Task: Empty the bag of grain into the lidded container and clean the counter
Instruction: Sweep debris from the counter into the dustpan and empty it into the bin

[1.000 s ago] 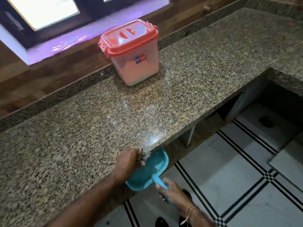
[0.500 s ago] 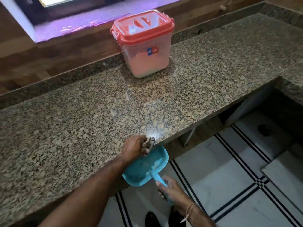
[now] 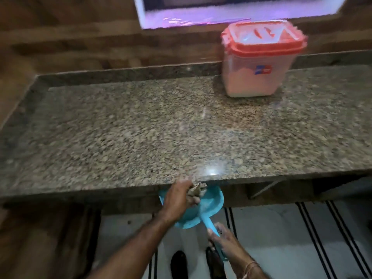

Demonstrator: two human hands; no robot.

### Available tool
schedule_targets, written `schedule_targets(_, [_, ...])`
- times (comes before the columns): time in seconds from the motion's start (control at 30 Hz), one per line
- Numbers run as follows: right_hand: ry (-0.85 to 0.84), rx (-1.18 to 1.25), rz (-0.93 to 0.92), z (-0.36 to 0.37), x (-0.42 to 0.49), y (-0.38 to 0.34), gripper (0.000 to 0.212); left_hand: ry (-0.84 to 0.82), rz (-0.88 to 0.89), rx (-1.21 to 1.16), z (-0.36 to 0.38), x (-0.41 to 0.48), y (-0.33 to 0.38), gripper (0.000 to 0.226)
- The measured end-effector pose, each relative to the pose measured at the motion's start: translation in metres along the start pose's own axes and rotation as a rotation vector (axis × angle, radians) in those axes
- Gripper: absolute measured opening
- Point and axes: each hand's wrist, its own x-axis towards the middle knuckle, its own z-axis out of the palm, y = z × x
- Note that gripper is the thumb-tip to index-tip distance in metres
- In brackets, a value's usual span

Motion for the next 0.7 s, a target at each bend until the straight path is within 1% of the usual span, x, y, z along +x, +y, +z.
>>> schedule_targets(0.07, [-0.094, -0.076, 0.018, 0.002, 0.002, 0.001, 0.015, 0.098, -0.197, -0.128, 0.005, -0.026, -0.028, 0.027])
schedule_targets(0.13, [-0.198, -0.124, 0.046, 0.007, 0.006, 0.005, 0.017, 0.202, -0.383, -0.213, 0.008, -0.056, -0.058, 0.027])
schedule_targets(0.2, [-0.274, -0.185, 0.072, 0.02, 0.009, 0.009, 0.013, 0.32, -0.531, -0.266, 0.006, -0.089, -0.084, 0.025])
schedule_targets(0.27, [-0.327, -0.247, 0.096, 0.041, 0.011, 0.015, 0.009, 0.444, -0.67, -0.325, 0.007, -0.127, -0.111, 0.028])
schedule_targets(0.33, [-0.394, -0.34, 0.089, 0.065, 0.012, 0.021, 0.014, 0.558, -0.765, -0.405, 0.01, -0.166, -0.134, 0.036])
schedule_targets(0.4, [-0.449, -0.442, 0.059, 0.094, 0.01, 0.027, 0.023, 0.661, -0.854, -0.514, 0.012, -0.207, -0.154, 0.045])
schedule_targets(0.47, [-0.494, -0.509, 0.051, 0.123, 0.01, 0.037, 0.029, 0.748, -0.952, -0.625, 0.017, -0.25, -0.17, 0.049])
schedule_targets(0.57, [-0.592, -0.64, 0.089, 0.174, 0.007, 0.057, 0.024, 0.869, -1.029, -0.691, 0.026, -0.312, -0.197, 0.043])
schedule_targets(0.63, [-0.619, -0.712, 0.114, 0.213, 0.001, 0.074, 0.022, 0.903, -1.082, -0.719, 0.032, -0.355, -0.216, 0.034])
schedule_targets(0.7, [-0.634, -0.746, 0.112, 0.253, -0.004, 0.094, 0.023, 0.935, -1.139, -0.711, 0.043, -0.39, -0.239, 0.037])
